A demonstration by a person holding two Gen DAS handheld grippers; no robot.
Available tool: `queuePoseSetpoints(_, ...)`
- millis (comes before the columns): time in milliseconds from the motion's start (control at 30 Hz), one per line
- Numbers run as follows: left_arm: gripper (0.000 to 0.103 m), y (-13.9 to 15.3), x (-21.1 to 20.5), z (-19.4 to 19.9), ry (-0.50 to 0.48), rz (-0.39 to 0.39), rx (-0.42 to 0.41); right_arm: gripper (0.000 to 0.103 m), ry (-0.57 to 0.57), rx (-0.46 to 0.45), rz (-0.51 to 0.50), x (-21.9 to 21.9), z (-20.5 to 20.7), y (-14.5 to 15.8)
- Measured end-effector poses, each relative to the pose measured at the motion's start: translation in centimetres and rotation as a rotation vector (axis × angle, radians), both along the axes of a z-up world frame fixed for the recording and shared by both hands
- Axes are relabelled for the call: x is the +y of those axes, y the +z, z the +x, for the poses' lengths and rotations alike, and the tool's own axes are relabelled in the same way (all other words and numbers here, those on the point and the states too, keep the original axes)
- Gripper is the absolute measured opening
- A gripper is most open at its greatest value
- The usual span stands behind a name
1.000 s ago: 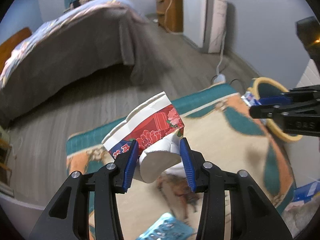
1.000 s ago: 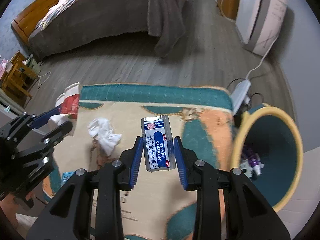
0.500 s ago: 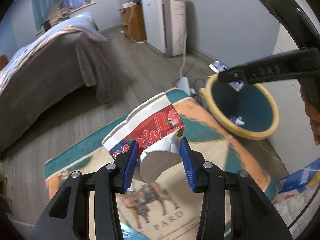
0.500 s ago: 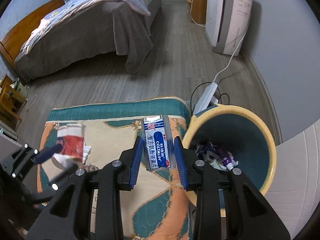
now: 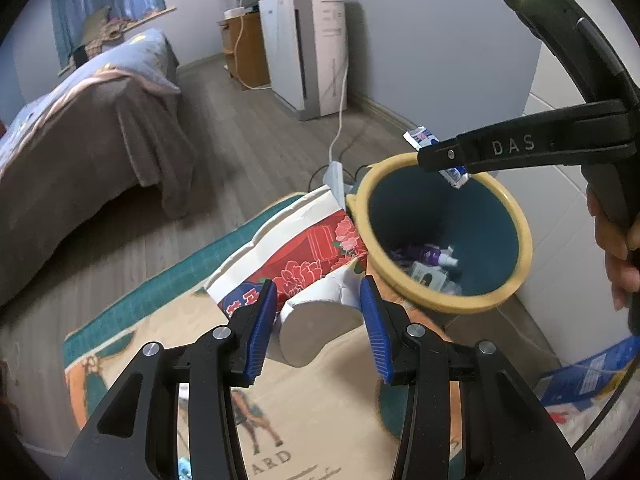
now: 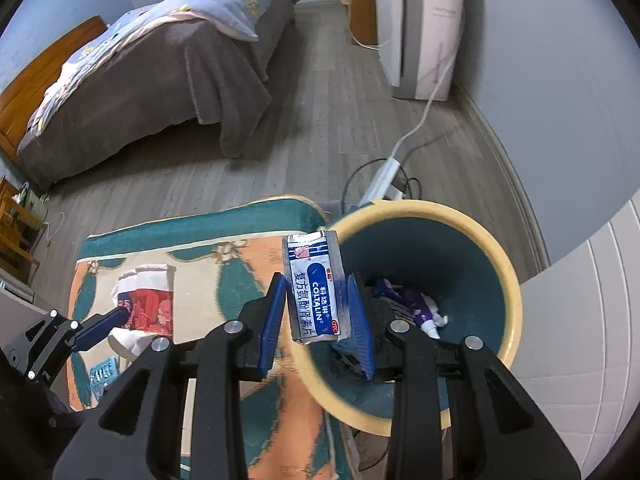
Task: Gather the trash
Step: 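Carry the box and paper cup over the teal bin and open both tools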
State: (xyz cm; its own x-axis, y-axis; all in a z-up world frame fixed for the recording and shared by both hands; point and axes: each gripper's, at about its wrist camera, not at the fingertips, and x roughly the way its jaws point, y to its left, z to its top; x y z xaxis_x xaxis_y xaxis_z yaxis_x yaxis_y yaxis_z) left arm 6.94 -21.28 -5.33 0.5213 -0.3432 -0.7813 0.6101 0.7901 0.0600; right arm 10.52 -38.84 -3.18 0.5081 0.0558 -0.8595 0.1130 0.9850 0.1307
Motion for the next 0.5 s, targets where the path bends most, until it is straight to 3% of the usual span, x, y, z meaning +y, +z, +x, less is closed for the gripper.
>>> queuePoseSetpoints(233, 0.044, -0.5, -3.6, 0.1, -0.014, -0.028, 0.03, 0.032, -0.08, 0.019, 0.037, -4.0, -0.8, -1.4)
queuePoseSetpoints(500, 0.044, -1.8, -7.8, -0.4, -0.061, -0.003, 0.054, 0.032, -0.178, 0.059, 0.091, -8.0, -1.5, -3.3)
